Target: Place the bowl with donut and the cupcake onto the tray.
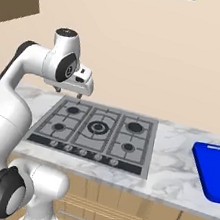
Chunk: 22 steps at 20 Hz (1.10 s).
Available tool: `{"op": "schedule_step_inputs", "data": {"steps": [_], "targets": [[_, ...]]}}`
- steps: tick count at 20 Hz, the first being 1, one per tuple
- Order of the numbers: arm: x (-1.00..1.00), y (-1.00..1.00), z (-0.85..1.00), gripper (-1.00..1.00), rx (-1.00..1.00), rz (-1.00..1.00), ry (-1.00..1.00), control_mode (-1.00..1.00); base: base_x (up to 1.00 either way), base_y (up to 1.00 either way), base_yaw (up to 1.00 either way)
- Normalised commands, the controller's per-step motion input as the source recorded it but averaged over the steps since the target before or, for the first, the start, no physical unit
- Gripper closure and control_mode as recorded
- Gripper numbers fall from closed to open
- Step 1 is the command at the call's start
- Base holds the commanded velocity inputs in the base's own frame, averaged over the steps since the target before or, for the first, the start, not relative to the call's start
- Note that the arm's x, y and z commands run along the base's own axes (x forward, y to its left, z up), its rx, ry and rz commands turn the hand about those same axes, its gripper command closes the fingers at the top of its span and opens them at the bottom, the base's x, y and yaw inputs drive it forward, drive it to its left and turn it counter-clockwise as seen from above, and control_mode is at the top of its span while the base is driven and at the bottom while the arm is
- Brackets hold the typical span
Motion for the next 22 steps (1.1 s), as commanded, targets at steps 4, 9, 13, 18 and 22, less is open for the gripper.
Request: {"op": "schedule_step_inputs", "data": {"steps": [4,9,13,18,22], "targets": [[0.0,0.0,0.0,-1.0,0.0,0.0,0.0,1.0,-0.37,0.0,0.0],[0.0,0.0,0.0,-1.0,0.0,0.0,0.0,1.0,-0.28,-0.14,0.0],[0.0,0.0,0.0,-1.0,0.0,0.0,0.0,1.0,-0.17,-0.52,0.02],[0.0,0.0,0.0,-1.0,0.0,0.0,0.0,1.0,-0.1,-0.6,0.03],[0.0,0.0,0.0,-1.0,0.0,0.0,0.0,1.0,-0.08,-0.61,0.04]]}}
